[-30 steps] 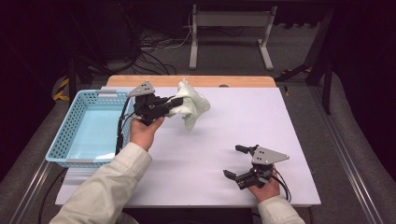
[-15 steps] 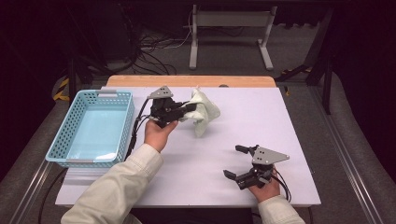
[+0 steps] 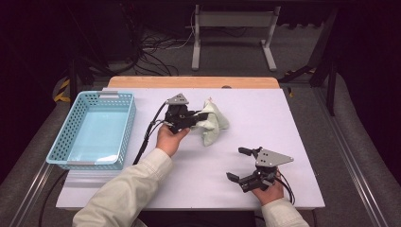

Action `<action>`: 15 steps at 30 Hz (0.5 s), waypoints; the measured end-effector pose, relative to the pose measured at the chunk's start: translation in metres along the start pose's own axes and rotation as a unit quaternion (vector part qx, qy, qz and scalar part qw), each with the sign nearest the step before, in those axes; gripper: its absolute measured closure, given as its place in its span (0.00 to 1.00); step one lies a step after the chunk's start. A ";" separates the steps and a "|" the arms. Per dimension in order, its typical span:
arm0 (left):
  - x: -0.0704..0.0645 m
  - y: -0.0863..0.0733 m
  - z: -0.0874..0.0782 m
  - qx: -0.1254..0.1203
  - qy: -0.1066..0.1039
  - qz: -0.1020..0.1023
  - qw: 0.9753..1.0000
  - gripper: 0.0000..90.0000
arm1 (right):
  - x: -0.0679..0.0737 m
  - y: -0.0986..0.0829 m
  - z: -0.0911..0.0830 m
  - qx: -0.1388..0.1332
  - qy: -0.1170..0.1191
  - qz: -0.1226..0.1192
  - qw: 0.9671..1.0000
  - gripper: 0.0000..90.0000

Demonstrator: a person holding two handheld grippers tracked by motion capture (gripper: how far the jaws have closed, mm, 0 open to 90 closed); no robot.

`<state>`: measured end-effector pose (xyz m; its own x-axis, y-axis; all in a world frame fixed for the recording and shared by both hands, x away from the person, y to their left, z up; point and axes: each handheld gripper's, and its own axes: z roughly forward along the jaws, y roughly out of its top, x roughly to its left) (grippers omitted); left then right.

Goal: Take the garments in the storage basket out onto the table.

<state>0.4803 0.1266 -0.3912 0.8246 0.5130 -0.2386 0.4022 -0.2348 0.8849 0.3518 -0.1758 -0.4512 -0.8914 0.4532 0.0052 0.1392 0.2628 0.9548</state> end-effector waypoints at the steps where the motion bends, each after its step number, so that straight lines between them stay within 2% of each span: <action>1: 0.000 -0.001 0.002 0.002 -0.003 -0.001 1.000 0.89 | 0.000 0.000 0.000 0.000 0.000 0.000 1.000 0.01; 5: -0.001 -0.004 0.009 0.005 -0.008 0.005 1.000 0.82 | 0.000 0.000 -0.001 -0.001 0.001 0.002 1.000 0.01; 8: -0.003 -0.003 0.010 0.002 0.003 0.015 1.000 0.56 | 0.000 0.000 -0.001 -0.002 0.003 0.002 1.000 0.01; 12: -0.001 -0.001 0.004 -0.007 0.009 0.018 1.000 0.35 | 0.000 0.000 -0.001 -0.002 0.003 0.001 1.000 0.01; 15: 0.000 0.001 0.001 -0.013 0.004 0.018 1.000 0.27 | 0.000 0.000 0.000 -0.002 0.003 0.001 1.000 0.01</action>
<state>0.4805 0.1257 -0.3907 0.8354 0.5108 -0.2030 0.3613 -0.2321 0.9031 0.3515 -0.1760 -0.4510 -0.8937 0.4485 0.0080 0.1386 0.2592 0.9558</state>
